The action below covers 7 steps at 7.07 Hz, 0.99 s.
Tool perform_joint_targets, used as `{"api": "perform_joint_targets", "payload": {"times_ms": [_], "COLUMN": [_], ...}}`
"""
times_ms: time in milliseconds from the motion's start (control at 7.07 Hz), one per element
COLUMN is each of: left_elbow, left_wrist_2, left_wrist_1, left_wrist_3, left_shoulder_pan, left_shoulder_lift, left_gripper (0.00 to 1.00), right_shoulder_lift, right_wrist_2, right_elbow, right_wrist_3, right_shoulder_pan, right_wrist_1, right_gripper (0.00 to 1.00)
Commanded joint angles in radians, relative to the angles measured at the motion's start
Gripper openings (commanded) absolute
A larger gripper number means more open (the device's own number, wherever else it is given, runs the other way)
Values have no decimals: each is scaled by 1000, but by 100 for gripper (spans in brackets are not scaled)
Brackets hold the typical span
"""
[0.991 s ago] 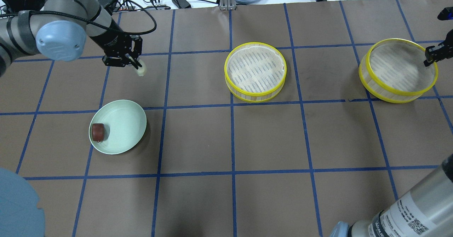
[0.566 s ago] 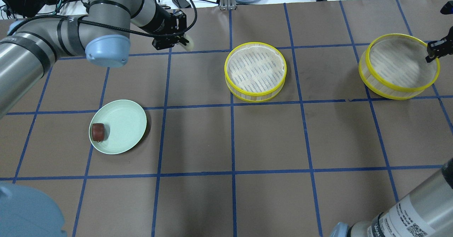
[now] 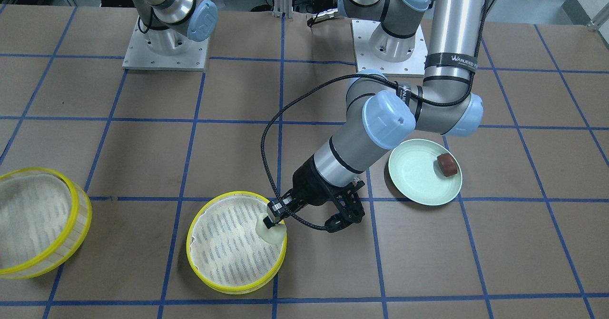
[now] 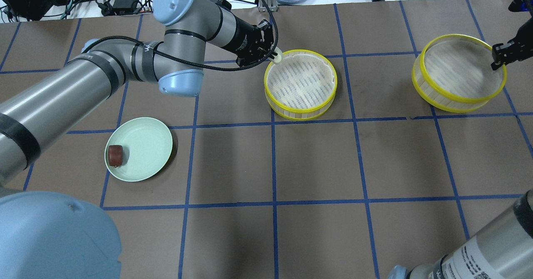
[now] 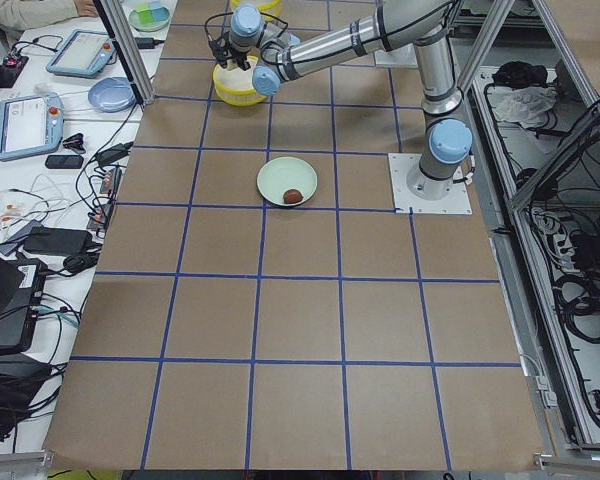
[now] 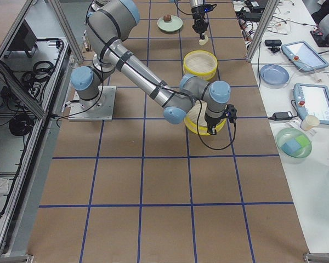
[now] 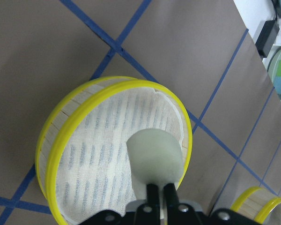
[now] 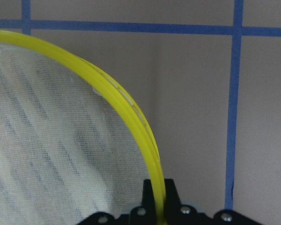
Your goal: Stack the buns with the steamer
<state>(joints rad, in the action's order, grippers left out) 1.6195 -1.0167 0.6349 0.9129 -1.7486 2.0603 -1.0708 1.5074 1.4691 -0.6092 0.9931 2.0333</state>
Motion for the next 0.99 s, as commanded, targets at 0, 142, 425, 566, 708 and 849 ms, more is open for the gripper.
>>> {"api": "perform_joint_targets", "payload": {"times_ms": [0,142,425,566,708,849], "left_elbow": [57,68,62,53,53,43], "left_wrist_2": [20,11,9,7,4,4], "left_wrist_1": [-14,-11,-7,-8,-8,-9], "left_wrist_3": [4,4,29,78,80,102], "left_shoulder_pan": [-23,-23,-23,-23,-22,-22], "left_shoulder_lift": [35,46,61,61,60,52], "left_gripper": [0,0,35,57,68,74], "right_shoulder_lift": [-35,-44,-86,-104,-147,-155], "right_wrist_2": [2,0,16,33,31,31], "right_elbow": [31,36,37,39,39,48], "right_wrist_3": [95,107,147,184,210,270], "right_shoulder_pan": [54,64,123,136,160,203], "right_wrist_1": [-2,-2,-2,-22,-62,-62], "right_gripper": [0,0,0,0,0,0]}}
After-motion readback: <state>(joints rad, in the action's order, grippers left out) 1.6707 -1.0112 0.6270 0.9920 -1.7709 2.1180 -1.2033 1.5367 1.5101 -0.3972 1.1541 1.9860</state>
